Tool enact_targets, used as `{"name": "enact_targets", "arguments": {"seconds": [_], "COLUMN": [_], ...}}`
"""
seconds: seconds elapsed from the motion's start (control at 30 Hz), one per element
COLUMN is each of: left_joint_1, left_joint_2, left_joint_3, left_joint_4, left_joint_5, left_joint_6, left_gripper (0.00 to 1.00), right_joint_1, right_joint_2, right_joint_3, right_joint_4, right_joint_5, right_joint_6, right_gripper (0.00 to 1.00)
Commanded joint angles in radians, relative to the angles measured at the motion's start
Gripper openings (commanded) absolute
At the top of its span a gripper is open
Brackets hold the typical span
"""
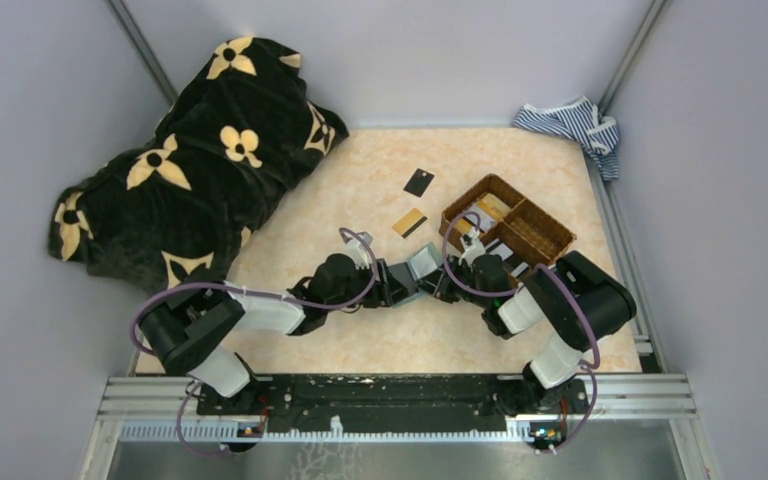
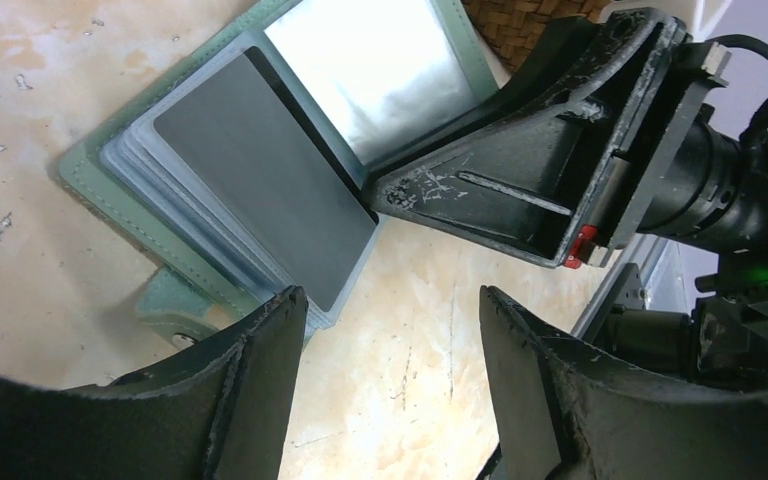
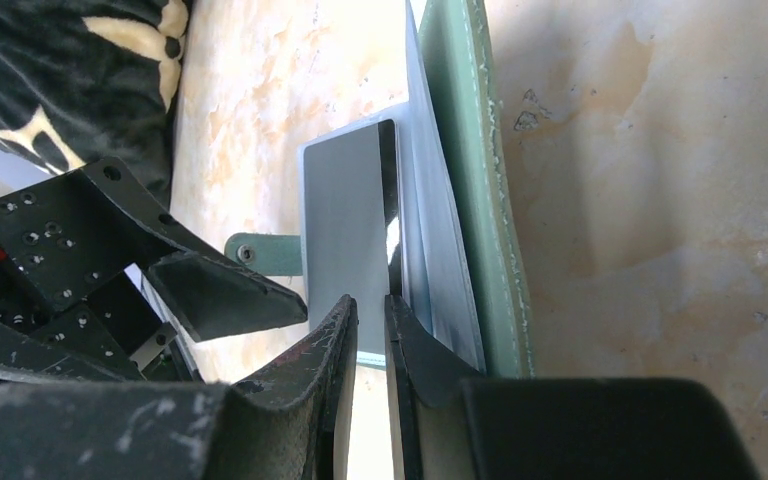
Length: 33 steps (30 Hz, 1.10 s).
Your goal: Take the credit cards out of the card holder
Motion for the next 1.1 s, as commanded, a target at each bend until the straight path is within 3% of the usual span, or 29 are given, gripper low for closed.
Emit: {"name": "enact_targets", "arguments": {"seconds": [0.0,0.23,0.47,0.6,0.83,0.93,1.07], "left_joint_1": [-0.001,0.013,0.019,0.020,0.037,0.044,0.046], "left_joint_2": [0.018,0.091,0.137,0.086,-0.034,-0.072,-0.115], "left_joint_3": [0.030,0.079,0.106,0.109,0.145,0.143,0.133], "left_joint_4": [-0.047,-0.144,-0.152,-0.192,-0.352,-0.371,-0.344], "left_joint_5": [-0.031,-0.027,0.003,-0.011,-0.065,-0.067,-0.054], "left_joint_6": [0.009,-0.004,-0.016,0.002,0.059,0.070,0.073], "left_gripper": [0.70,0.71,0.71,0.71,0.71,0.71,0.71], "right_joint_1": [0.008,0.008,0.008,0.008,0.005,0.003,0.002], "right_joint_2": [-0.002,-0.023,-0.153,-0.194,-0.252,-0.226,-0.167], "right_joint_3": [-0.003,0.016,0.069,0.103,0.093,0.128,0.132], "right_joint_4": [0.001,-0.060,-0.324,-0.425,-0.437,-0.489,-0.438], "right_joint_5": [-0.011,0.006,0.100,0.147,0.175,0.164,0.112], "right_joint_6": [-0.005,-0.036,-0.149,-0.189,-0.176,-0.206,-0.198], "right_gripper": [0.17,0.18,0.25,0.25,0.23,0.23,0.23]}}
